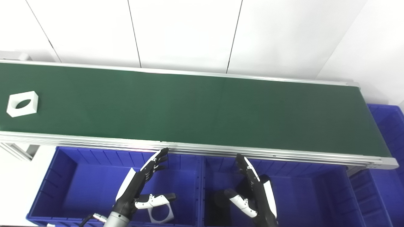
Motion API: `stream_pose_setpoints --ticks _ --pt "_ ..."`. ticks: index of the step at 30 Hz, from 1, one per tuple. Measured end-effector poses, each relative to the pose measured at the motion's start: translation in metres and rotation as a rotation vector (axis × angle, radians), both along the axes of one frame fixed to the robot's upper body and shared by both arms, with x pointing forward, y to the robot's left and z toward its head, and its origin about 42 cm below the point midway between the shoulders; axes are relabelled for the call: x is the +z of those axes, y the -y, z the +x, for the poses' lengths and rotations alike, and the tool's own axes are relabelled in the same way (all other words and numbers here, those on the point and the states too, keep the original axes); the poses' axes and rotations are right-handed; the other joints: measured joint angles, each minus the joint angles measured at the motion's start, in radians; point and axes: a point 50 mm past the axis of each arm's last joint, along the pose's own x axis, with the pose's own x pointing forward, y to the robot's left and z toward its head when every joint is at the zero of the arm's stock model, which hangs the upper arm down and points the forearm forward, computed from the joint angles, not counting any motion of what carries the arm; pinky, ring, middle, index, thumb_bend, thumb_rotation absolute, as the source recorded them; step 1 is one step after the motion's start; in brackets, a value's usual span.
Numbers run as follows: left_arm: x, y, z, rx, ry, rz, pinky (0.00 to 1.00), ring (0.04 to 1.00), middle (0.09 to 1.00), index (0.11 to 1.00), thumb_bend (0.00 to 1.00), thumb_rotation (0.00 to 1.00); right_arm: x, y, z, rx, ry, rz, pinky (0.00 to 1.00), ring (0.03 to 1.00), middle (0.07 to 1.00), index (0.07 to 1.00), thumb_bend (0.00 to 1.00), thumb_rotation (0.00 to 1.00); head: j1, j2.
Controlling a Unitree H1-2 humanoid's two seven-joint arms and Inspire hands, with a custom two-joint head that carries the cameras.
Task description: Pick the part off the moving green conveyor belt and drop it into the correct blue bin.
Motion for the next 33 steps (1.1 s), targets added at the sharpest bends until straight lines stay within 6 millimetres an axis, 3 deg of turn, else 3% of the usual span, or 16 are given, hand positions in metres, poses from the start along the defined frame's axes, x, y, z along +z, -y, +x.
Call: stream_pose_setpoints --ticks 5,22,28,33 --pt "-0.001 0.005 -0.002 -0.009 -0.001 -0.001 0.85 0.923 0.950 0.914 0.77 0.50 0.000 0.004 -0.001 0.000 -0.004 -0.001 0.90 0.893 0.901 0.917 0.74 0.77 0.023 0.000" --pt "0.000 0.012 -0.005 -0.004 0.012 0.003 0.86 0.933 0.960 0.921 0.75 0.50 0.006 0.008 0.001 0.000 0.013 0.014 0.88 0.875 0.874 0.902 0.74 0.73 -0.018 0.037" --pt "0.000 0.012 -0.005 0.000 0.014 0.002 0.86 0.927 0.956 0.921 0.75 0.50 0.006 0.009 0.001 -0.004 0.013 0.014 0.88 0.878 0.878 0.908 0.72 0.71 -0.021 0.029" --pt "0.000 0.014 -0.005 0.003 0.015 0.002 0.86 0.928 0.951 0.916 0.77 0.51 0.005 0.009 0.001 -0.003 0.009 0.012 0.88 0.882 0.883 0.909 0.74 0.73 0.025 0.005"
